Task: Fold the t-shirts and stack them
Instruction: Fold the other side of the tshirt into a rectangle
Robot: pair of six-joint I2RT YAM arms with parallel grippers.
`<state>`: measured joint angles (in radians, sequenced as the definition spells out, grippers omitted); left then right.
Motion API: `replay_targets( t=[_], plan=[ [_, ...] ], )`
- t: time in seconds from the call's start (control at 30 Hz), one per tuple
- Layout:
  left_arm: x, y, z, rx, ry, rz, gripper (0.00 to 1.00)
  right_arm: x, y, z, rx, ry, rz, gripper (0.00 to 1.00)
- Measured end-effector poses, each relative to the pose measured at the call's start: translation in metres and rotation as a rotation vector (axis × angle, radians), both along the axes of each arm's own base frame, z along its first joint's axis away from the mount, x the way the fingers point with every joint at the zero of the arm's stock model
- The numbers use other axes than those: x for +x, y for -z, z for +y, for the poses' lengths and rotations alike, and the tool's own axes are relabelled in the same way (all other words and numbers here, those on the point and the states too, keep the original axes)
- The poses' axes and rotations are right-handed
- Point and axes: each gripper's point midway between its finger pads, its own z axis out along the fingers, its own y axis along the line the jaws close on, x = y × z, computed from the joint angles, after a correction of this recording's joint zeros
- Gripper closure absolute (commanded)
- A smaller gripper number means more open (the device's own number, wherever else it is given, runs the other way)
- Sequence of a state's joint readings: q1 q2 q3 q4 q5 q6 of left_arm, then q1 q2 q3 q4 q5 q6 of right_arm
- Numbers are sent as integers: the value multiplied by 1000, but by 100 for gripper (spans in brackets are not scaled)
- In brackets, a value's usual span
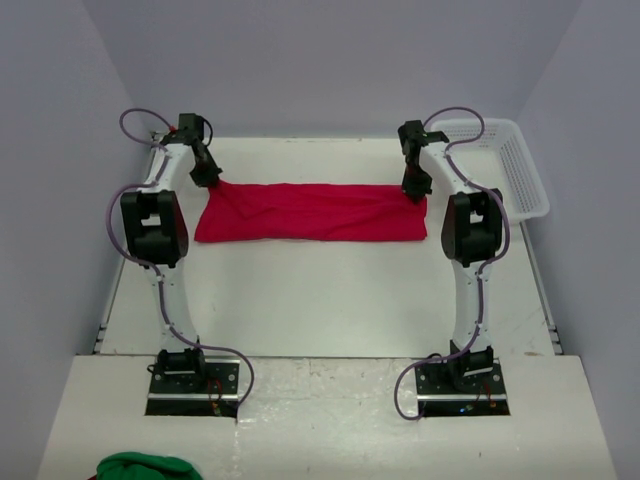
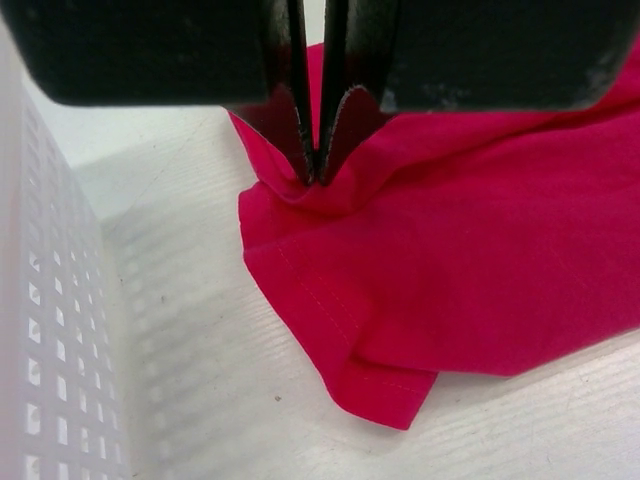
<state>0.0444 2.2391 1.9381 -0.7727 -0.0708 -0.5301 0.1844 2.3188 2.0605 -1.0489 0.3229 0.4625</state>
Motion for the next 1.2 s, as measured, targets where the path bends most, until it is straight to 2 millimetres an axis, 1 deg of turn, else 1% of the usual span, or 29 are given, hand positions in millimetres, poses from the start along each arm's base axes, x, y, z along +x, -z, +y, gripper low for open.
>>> replay_targets(
  t=[0.03, 0.07, 0.1, 0.13, 0.2, 0.27, 0.3, 0.33, 0.37, 0.4, 0.43, 0.47, 0.53, 0.57, 0.6, 0.63, 0.7, 0.77, 0.83, 0.9, 0.93, 1.0, 1.07, 1.1, 1.17, 1.2],
  plan=[
    [0, 1, 1, 3, -3, 1, 86, 0, 0, 0, 0, 0, 0, 93],
    [0, 1, 1, 6, -4, 2, 80, 0, 0, 0, 0, 0, 0, 91],
    [0, 1, 2, 8, -5, 2, 70, 0, 0, 0, 0, -1, 0, 88],
    [-1, 2, 2, 11, -5, 4, 66, 0, 0, 0, 0, -1, -1, 86],
    [-1, 4, 2, 12, -6, 6, 50, 1, 0, 0, 1, -4, -5, 83],
    [-5, 9, 2, 12, -5, 10, 40, 3, 1, 1, 2, -6, -13, 80],
    [-9, 11, 1, 11, -6, 17, 38, 4, 1, 1, 1, -9, -14, 79],
    [-12, 11, 1, 12, -5, 16, 35, 4, 1, 1, 1, -11, -15, 76],
    [-16, 11, 1, 13, -5, 15, 31, 5, 1, 1, 1, -13, -19, 69],
    [-19, 8, 0, 14, -2, 11, 29, 6, 0, 1, 1, -16, -23, 64],
    [-22, 2, -2, 15, -1, -7, 28, 7, -3, 2, 0, -22, -33, 49],
    [-25, -6, -4, 15, 3, -25, 19, 8, -5, 3, 1, -24, -43, 44],
    [-30, -30, -9, 17, 13, -88, 17, 8, -14, 6, -6, -47, -59, 42],
    [-31, -45, -12, 17, 19, -126, 17, 8, -21, 9, -9, -57, -74, 38],
    [-31, -65, -15, 20, 25, -178, 16, 10, -29, 12, -15, -67, -96, 33],
    [-31, -87, -19, 22, 35, -237, 16, 11, -39, 16, -19, -78, -120, 32],
    [-32, -134, -29, 24, 62, -369, 16, 12, -61, 23, -32, -102, -172, 25],
    [-39, -176, -38, 19, 89, -484, 16, 11, -81, 29, -34, -117, -215, 22],
    [-51, -208, -47, 5, 115, -575, 18, 9, -102, 32, -36, -126, -261, 22],
    [-65, -224, -54, -8, 134, -623, 22, 3, -120, 35, -28, -132, -303, 23],
    [-70, -226, -58, -17, 143, -633, 28, -2, -126, 35, -23, -135, -315, 23],
    [-82, -217, -70, -40, 177, -616, 54, -15, -139, 37, -11, -142, -336, 23],
    [-87, -198, -80, -71, 196, -582, 61, -27, -145, 40, 10, -152, -355, 23],
    [-91, -182, -85, -89, 205, -543, 63, -34, -147, 43, 19, -162, -358, 23],
    [-97, -152, -92, -125, 220, -470, 60, -46, -150, 51, 39, -183, -363, 23],
    [-100, -138, -96, -153, 224, -435, 55, -52, -151, 56, 50, -198, -364, 23]
  ],
)
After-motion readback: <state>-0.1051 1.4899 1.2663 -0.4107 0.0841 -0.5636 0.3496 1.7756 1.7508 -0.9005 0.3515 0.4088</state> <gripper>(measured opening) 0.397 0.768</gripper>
